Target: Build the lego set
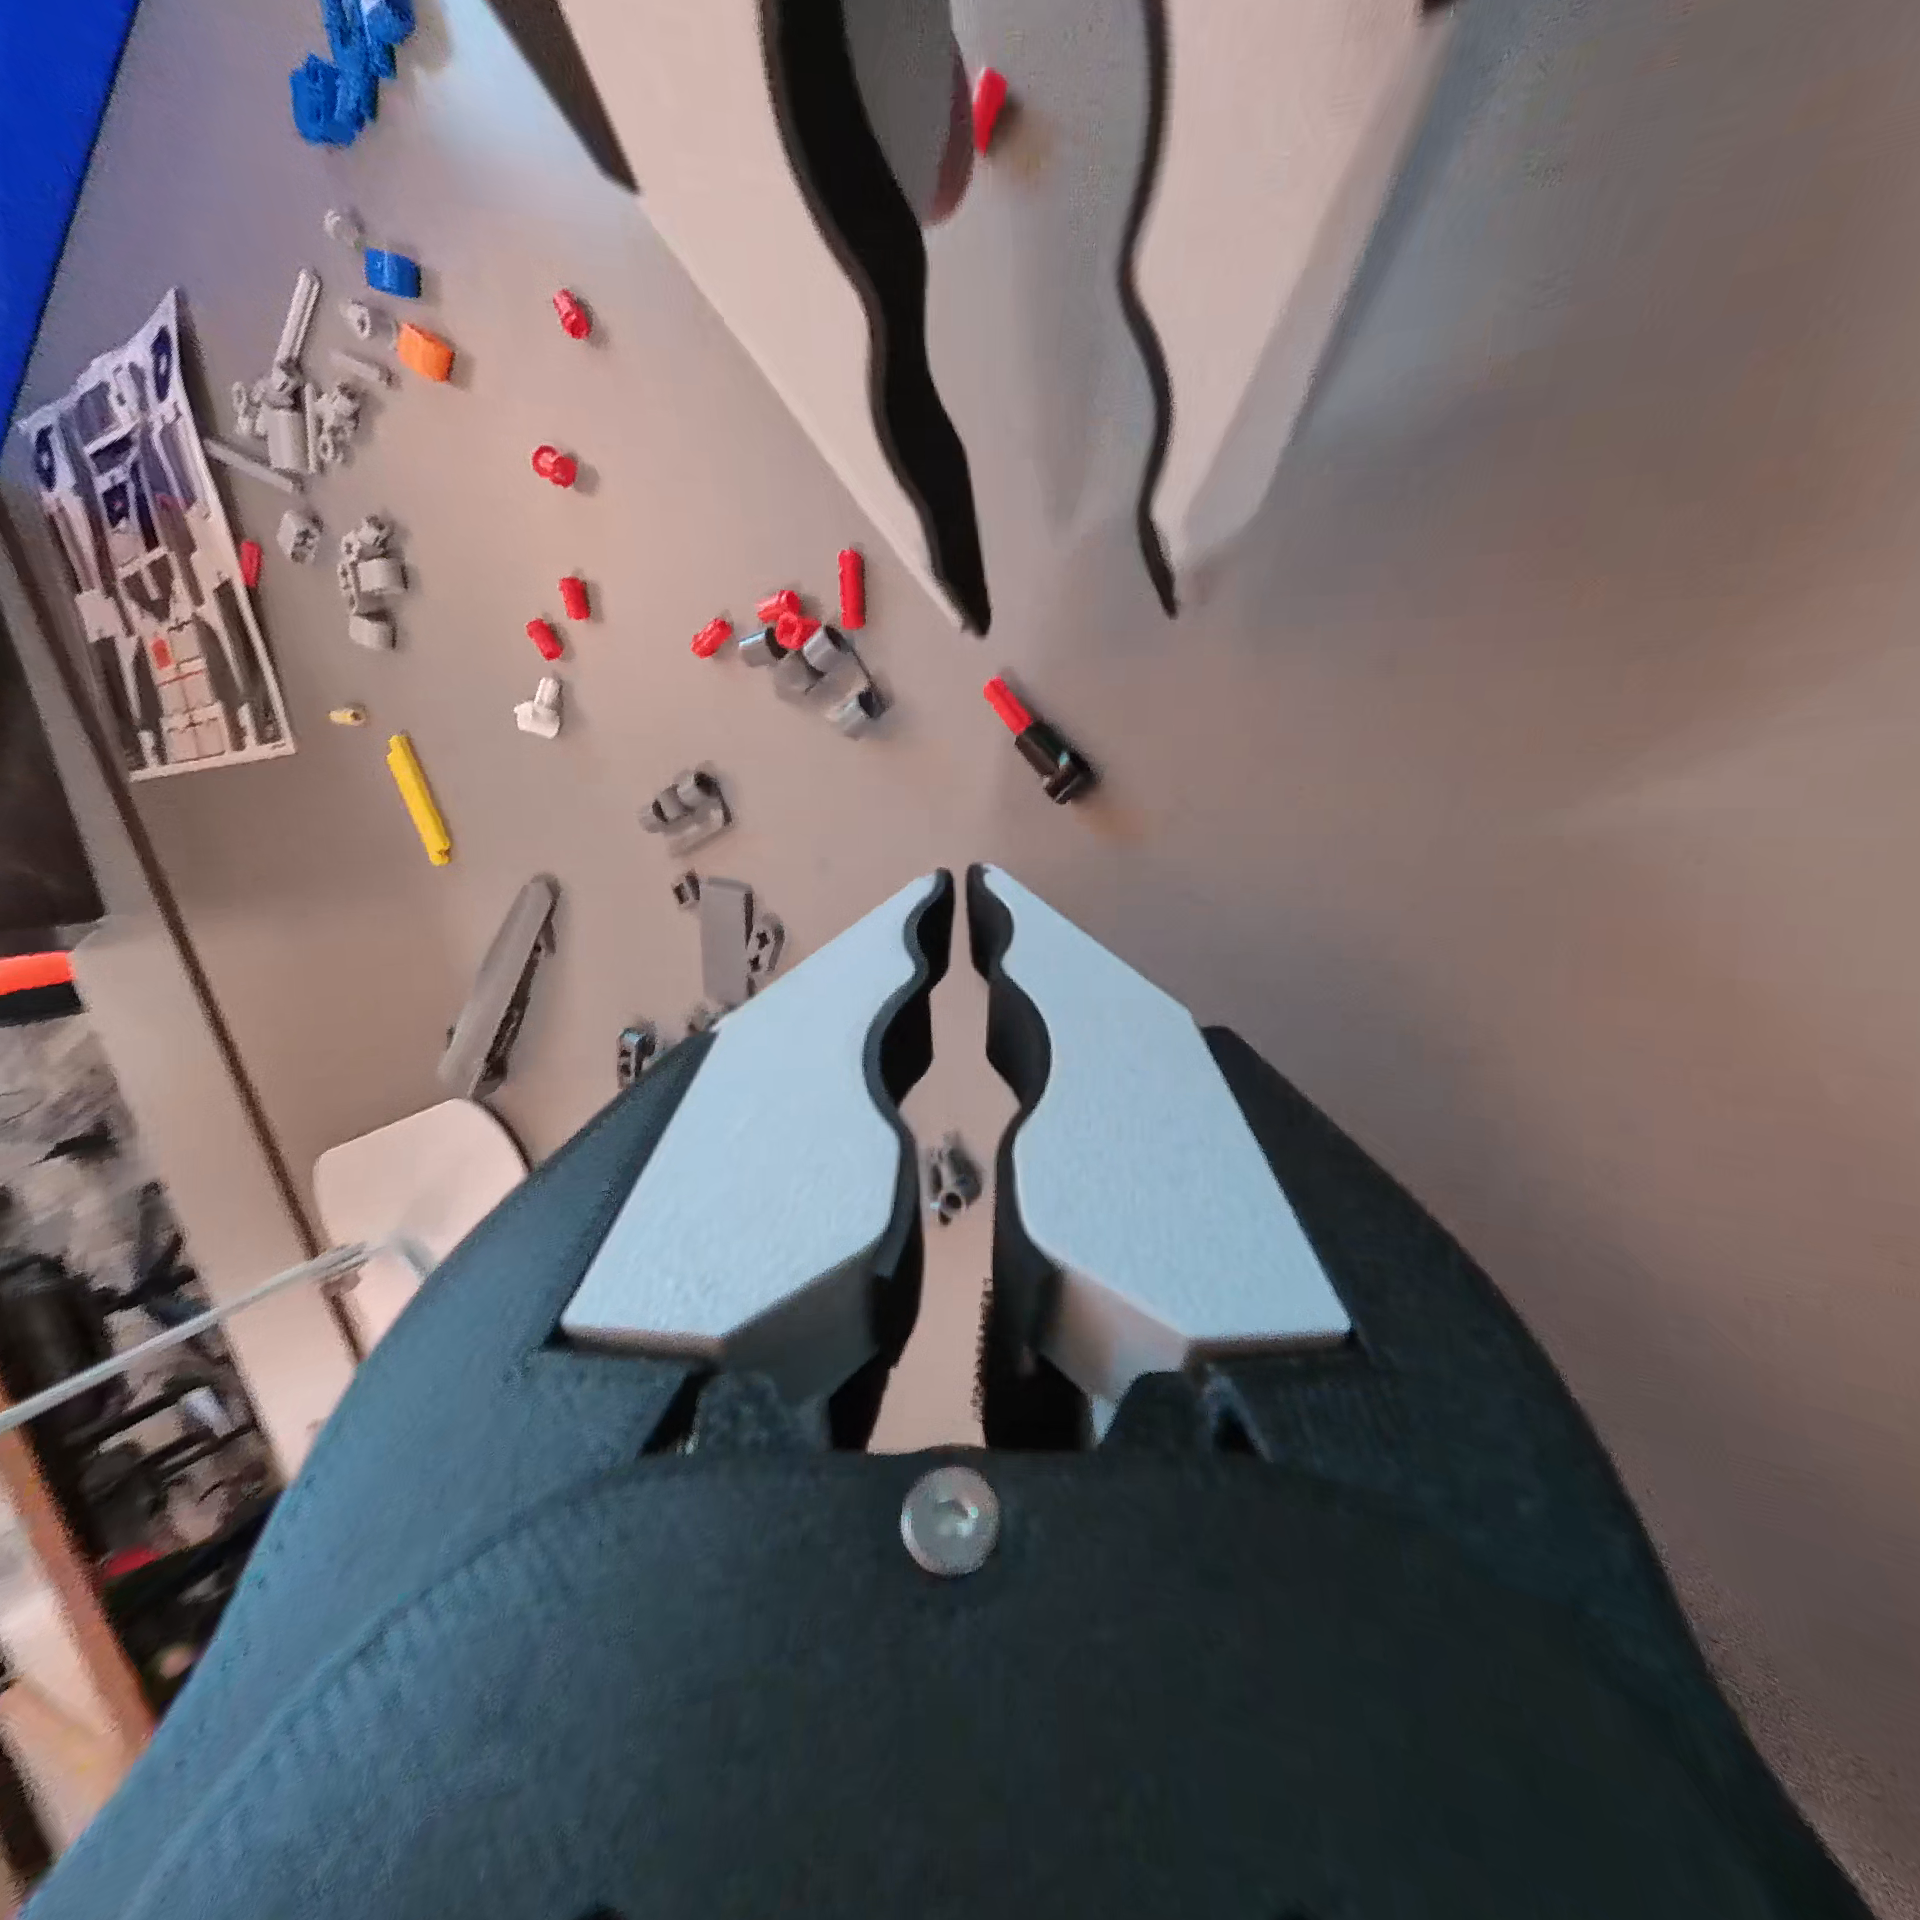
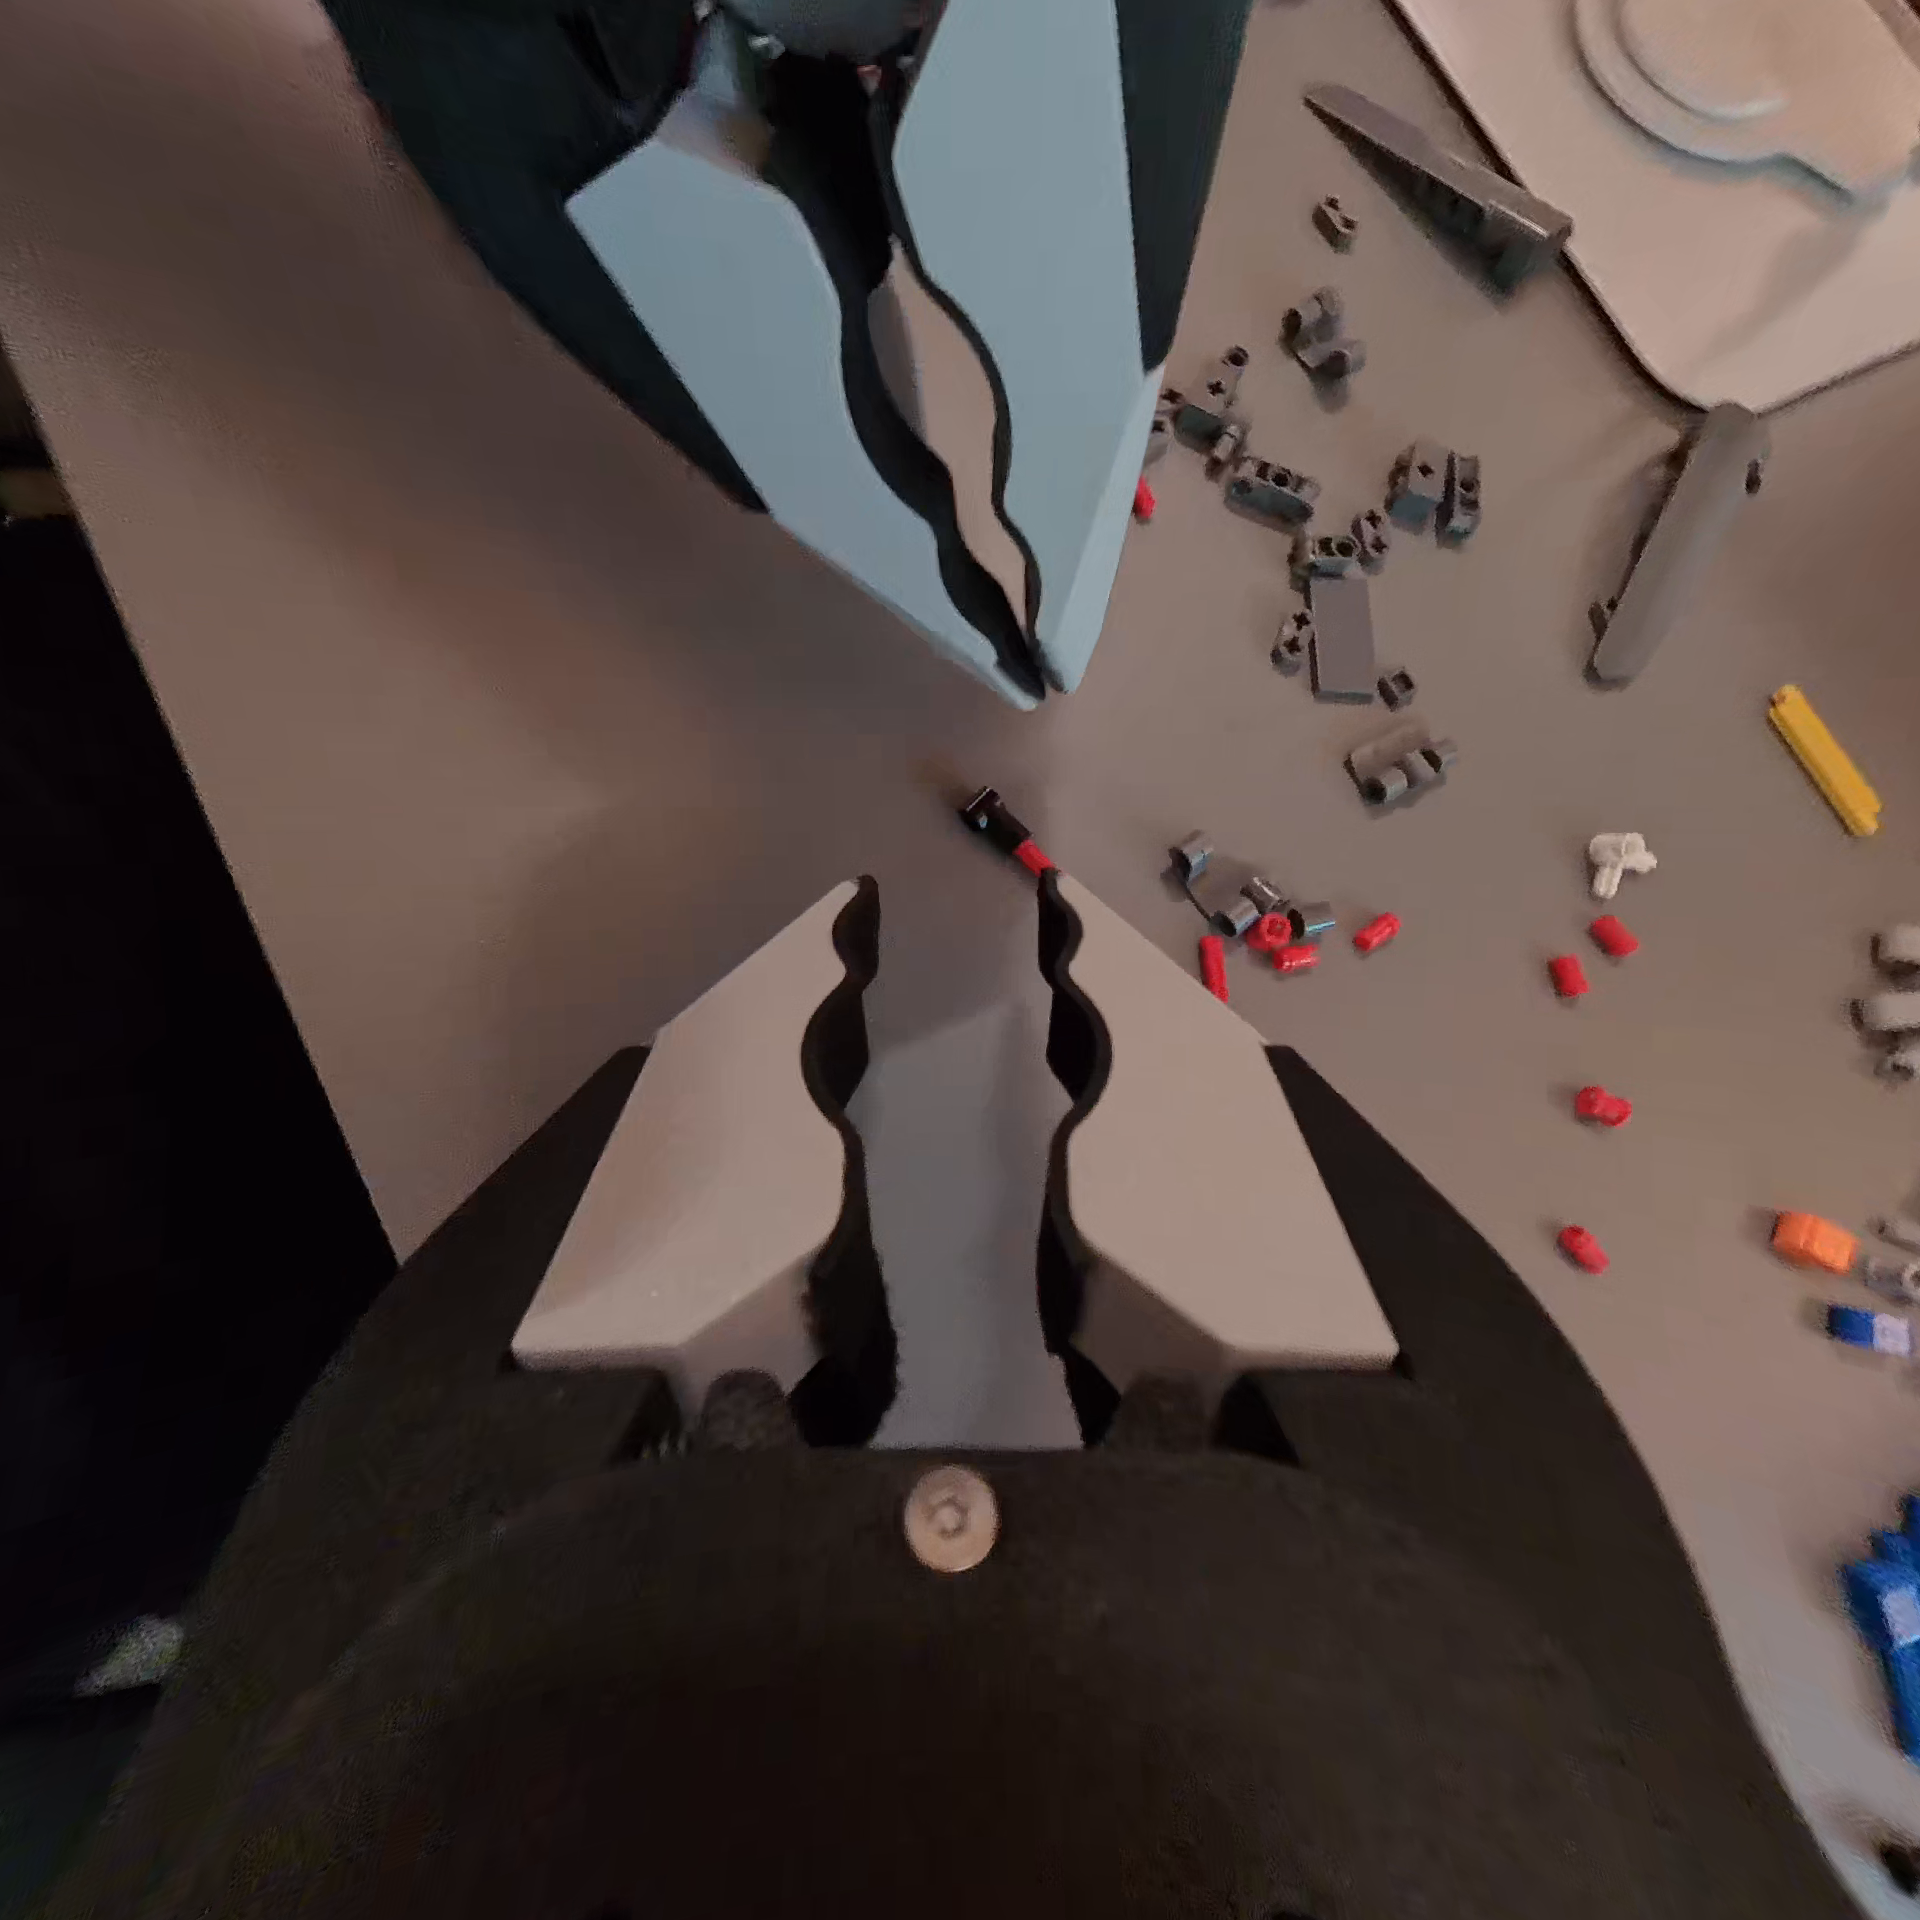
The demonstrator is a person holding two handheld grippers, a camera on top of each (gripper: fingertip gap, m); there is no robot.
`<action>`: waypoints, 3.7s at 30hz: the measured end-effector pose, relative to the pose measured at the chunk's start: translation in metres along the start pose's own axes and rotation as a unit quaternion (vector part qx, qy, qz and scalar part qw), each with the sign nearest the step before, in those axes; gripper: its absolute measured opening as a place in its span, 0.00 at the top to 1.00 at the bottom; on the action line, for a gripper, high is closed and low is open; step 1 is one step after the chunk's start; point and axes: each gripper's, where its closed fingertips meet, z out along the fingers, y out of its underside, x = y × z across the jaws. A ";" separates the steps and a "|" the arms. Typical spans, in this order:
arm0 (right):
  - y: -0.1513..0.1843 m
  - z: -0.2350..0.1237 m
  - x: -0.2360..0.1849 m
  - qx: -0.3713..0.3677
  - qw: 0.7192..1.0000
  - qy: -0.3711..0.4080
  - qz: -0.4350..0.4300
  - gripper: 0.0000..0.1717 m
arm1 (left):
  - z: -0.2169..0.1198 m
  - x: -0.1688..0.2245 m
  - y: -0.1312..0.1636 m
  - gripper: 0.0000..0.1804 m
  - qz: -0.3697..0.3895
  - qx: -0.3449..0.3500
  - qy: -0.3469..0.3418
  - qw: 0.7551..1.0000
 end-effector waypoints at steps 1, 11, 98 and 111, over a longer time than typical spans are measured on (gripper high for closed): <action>0.000 0.002 0.002 -0.001 1.000 0.011 0.017 0.83 | 0.002 0.000 -0.002 1.00 -0.011 0.010 0.009 1.000; 0.011 0.021 0.006 -0.019 0.993 0.059 0.097 0.79 | 0.016 0.010 -0.003 1.00 -0.049 0.017 0.049 0.997; -0.001 0.029 0.013 0.001 0.993 -0.061 -0.098 0.86 | 0.017 0.016 -0.005 1.00 -0.064 0.051 0.035 0.996; -0.005 0.040 0.013 -0.030 0.991 -0.077 -0.100 0.79 | 0.016 0.018 0.000 1.00 -0.061 0.054 0.036 0.996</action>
